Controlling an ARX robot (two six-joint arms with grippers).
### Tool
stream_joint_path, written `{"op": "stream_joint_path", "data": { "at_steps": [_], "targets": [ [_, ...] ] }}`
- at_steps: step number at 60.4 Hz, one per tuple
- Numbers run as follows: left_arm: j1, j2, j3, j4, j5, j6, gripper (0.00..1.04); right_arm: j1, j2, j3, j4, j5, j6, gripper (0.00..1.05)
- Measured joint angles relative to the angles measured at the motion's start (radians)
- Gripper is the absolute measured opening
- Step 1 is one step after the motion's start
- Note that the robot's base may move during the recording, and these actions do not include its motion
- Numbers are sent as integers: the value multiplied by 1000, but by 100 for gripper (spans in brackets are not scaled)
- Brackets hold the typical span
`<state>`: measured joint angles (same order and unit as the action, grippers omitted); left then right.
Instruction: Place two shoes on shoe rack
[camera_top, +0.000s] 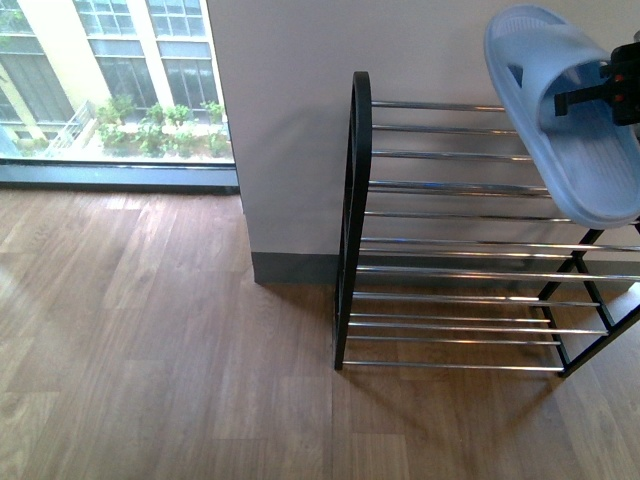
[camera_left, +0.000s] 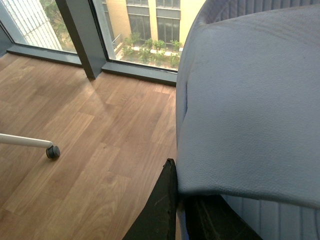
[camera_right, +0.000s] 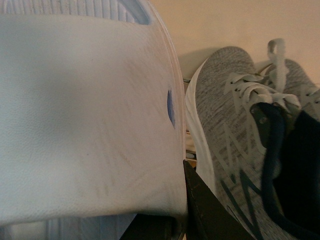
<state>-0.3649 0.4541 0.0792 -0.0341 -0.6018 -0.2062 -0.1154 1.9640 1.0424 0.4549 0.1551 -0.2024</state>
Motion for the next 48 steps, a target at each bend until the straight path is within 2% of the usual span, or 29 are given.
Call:
{"op": "stream_joint_path", "data": {
  "at_steps": [26,48],
  "targets": [
    [0,0,0,0,0,0,2,-23,247,266,-113,40,97,2],
    [0,0,0,0,0,0,2,-34,346,375,-129,90,51,2]
  ]
}}
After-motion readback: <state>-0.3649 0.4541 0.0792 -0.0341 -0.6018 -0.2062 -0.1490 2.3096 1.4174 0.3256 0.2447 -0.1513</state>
